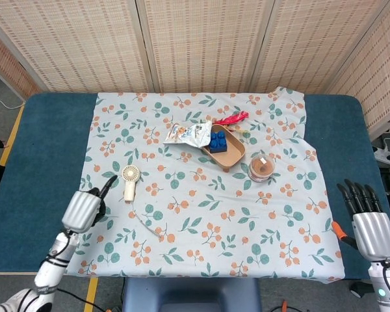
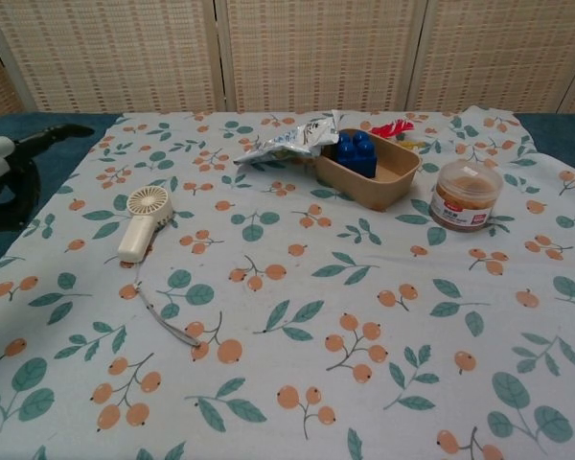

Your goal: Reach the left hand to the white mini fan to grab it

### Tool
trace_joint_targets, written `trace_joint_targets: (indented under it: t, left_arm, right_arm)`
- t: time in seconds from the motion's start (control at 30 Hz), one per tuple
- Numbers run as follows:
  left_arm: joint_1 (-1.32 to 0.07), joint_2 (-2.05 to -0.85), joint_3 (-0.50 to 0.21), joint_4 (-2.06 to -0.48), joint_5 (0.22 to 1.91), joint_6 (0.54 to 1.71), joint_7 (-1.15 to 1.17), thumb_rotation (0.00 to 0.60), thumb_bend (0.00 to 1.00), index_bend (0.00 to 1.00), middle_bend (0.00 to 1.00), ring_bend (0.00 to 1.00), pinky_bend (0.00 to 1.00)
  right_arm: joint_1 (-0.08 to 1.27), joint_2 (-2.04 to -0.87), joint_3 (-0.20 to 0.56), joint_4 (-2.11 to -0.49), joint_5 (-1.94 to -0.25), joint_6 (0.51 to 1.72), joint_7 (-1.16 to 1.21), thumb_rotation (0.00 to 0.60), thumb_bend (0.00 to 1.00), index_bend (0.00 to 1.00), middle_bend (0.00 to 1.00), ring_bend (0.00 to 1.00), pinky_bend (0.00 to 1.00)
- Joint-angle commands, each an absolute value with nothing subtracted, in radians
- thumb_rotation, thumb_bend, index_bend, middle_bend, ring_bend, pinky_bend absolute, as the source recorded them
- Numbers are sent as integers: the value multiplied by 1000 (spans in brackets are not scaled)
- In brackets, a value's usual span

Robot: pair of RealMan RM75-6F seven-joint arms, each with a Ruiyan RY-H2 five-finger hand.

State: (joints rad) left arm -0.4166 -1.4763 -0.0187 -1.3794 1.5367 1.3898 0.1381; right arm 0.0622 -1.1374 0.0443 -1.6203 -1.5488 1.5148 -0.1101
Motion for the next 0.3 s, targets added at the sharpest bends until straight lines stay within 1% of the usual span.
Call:
trace_joint_targets:
  t: [0.03, 0.1, 0.17, 0.23, 0.3]
  left_arm:
    - [-210, -1232, 102, -1615, 1584, 1587, 40, 600, 426, 0, 44, 5, 143]
    - [-154, -1216, 112, -1597, 1568, 1645, 26, 600, 412, 0, 7, 0, 111]
    - [-141, -1190, 117, -1597, 1573, 1653, 32, 600, 398, 0, 0, 0, 80]
    - [-126, -1172, 103, -1599, 1576, 1677, 21, 600, 392, 0, 0, 0, 61]
    - [-119, -1164, 107, -1600, 1579, 1668, 38, 600, 391, 0, 0, 0, 62]
  right_arm:
    - [62, -1127, 31, -1644, -1536, 1489, -137, 600, 184, 0, 0, 0, 0]
    - [62, -1125, 26, -1655, -1542, 1486, -143, 600, 184, 0, 0, 0, 0]
    - [62, -1127, 22, -1658, -1555, 1491, -144, 600, 184, 0, 0, 0, 0]
    - [61, -1132, 15, -1659, -1566, 1491, -148, 600, 184, 0, 0, 0, 0]
    - [61, -1136, 13, -1663, -1574, 1492, -148, 600, 184, 0, 0, 0, 0]
